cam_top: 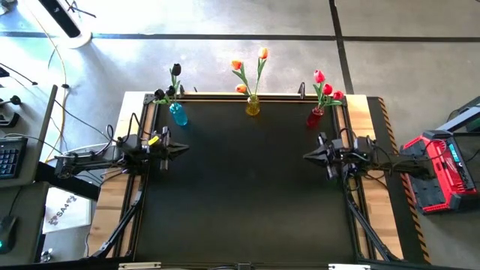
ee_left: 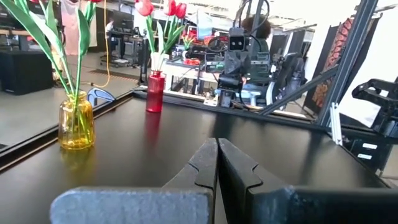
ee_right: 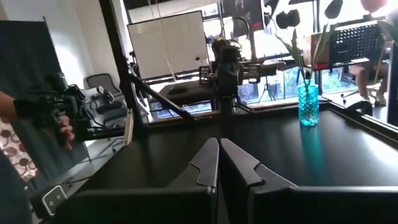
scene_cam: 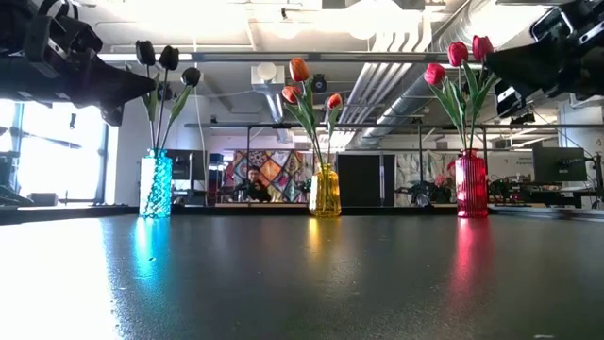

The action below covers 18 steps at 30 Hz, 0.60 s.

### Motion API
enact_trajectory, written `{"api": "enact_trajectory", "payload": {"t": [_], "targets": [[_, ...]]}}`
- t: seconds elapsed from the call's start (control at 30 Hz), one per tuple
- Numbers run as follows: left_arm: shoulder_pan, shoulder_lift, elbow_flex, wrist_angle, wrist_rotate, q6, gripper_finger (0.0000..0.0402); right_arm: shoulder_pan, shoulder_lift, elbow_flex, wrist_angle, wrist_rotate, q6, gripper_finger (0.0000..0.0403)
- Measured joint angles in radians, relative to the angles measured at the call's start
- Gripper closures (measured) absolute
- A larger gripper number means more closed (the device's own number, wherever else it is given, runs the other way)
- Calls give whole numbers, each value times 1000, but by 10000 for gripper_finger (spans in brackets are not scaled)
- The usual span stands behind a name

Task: Sort flowers into vase by color
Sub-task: Return to Home Position

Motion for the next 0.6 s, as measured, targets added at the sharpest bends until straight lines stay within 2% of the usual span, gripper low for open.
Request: {"api": "enact_trajectory", "payload": {"t": [0.6], "targets": [[0,1,-1,0,-2,-21,401,0,3,-6,-36,18,26,403]]}}
